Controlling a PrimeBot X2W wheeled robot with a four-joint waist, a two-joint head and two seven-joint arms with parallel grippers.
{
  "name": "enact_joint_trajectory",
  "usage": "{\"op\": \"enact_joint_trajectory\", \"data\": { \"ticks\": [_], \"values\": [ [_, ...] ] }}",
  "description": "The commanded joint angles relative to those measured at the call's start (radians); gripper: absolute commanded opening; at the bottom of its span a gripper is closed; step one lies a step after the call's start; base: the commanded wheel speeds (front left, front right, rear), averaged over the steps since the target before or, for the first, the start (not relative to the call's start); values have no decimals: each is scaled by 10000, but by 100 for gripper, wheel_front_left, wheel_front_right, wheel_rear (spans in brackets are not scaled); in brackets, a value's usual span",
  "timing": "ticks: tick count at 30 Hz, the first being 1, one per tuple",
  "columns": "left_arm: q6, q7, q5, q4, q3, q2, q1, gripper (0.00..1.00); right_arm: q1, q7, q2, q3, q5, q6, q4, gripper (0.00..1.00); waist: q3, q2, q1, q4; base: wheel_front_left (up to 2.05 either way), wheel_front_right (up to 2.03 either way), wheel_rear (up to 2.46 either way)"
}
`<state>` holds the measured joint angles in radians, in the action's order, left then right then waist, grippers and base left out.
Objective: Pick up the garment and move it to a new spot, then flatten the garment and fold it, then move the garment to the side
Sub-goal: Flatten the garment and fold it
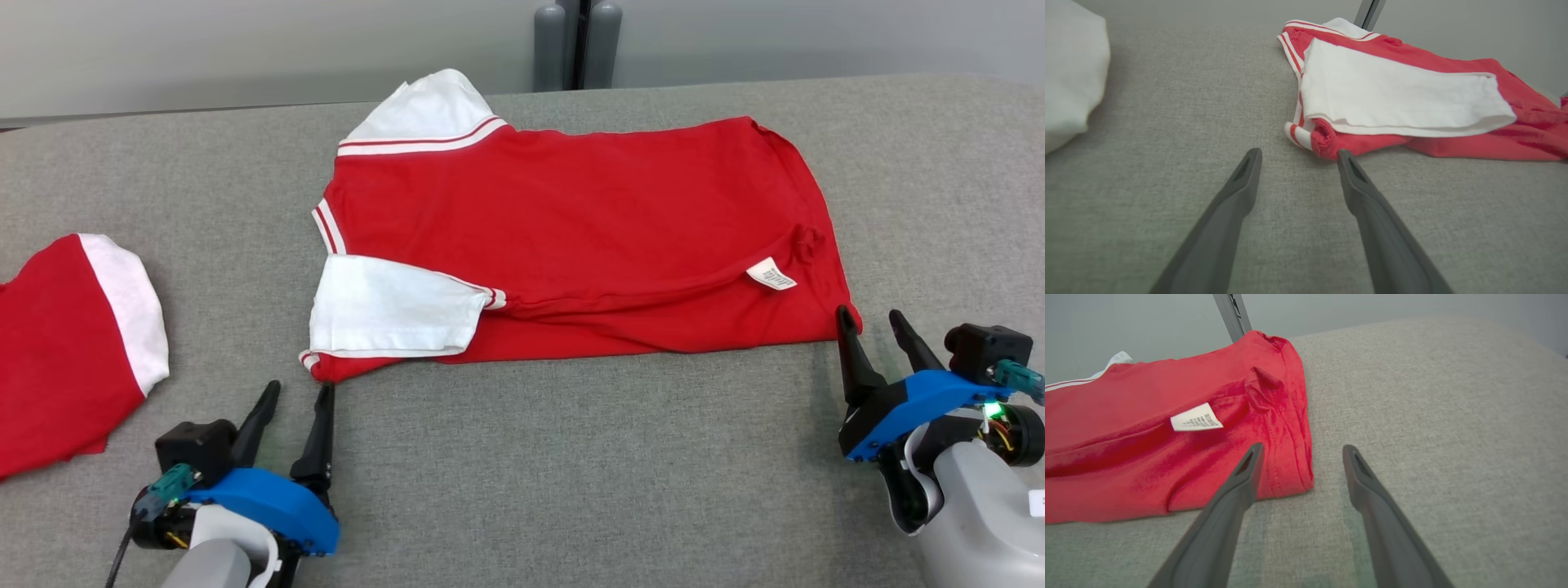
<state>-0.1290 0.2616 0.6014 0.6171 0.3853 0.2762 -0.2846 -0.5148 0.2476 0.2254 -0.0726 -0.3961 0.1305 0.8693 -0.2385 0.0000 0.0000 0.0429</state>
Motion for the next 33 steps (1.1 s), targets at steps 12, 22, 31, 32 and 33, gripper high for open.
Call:
{"op": "enact_joint_trajectory", "data": {
  "ticks": [12,22,31,32,33],
  "values": [
    [-24,-7,593,818,798,-225,-976,100,-824,12,-194,-393,389,5,1203,100,-236,0,0,-24,0,0,0],
    [-25,27,1223,1286,1286,-189,-1552,0,-1085,113,-429,-612,64,5,1432,0,-341,0,0,-59,0,0,0],
    [-24,43,1122,146,735,-17,-657,0,-182,191,-187,-517,-585,5,503,0,352,0,0,-119,0,0,0],
    [-24,44,1046,-21,640,-14,-450,0,1,185,-133,-507,-641,4,292,0,463,0,0,-121,0,0,0],
    [-24,46,965,-221,551,-11,-238,0,210,185,-104,-517,-699,4,76,0,552,0,0,-122,0,0,0]
  ]
}}
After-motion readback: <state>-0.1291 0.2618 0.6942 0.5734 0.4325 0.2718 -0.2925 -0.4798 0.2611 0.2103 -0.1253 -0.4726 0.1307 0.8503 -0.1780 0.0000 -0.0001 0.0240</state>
